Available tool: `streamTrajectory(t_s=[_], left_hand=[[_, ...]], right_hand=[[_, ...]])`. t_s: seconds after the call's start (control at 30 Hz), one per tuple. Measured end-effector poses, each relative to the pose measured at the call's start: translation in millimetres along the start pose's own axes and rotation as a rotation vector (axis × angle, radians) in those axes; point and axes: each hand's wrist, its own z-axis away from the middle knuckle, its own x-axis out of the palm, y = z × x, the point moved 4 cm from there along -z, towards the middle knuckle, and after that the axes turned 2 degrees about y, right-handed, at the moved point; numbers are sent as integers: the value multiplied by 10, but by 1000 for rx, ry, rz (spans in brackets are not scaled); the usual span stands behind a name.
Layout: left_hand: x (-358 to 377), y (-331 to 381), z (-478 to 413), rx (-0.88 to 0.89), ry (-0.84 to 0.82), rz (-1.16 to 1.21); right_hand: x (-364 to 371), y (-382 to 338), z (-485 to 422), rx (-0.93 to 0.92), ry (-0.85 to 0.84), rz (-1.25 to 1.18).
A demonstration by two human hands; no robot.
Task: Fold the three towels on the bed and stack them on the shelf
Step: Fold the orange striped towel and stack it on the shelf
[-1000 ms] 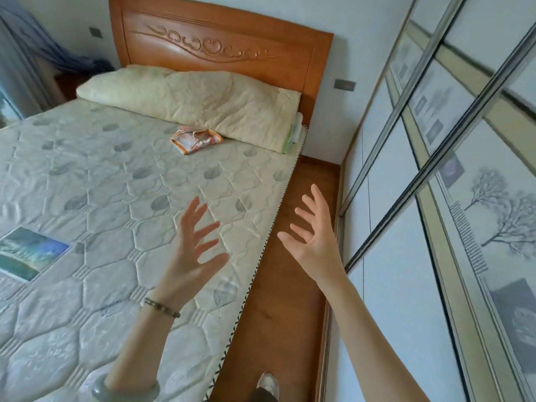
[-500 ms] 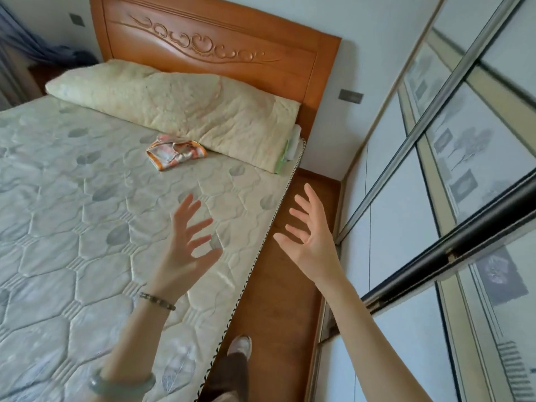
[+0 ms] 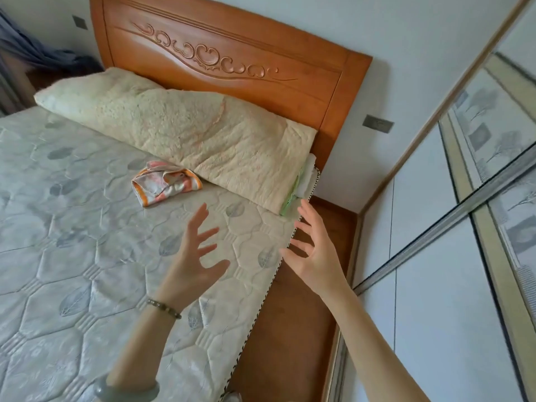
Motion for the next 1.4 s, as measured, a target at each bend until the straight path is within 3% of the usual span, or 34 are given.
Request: streamTrajectory(t_s=[0.17,0.7,1.0,1.4], left_hand=[[168,-166,-649,-31,32,-60],[846,-672,-2343,-307,514,-135],[361,-1053,-2685,-421,676,-187],[-854,-2258,-3312,-508,633,-250]], right_hand=[[-91,249,-853,-6,-80,-20],[-105,1014,-3665,-127,-590,-122],[697,1150,-4331,-108,-743,-156],[2167,1308,-5150,-59,-705,-76]])
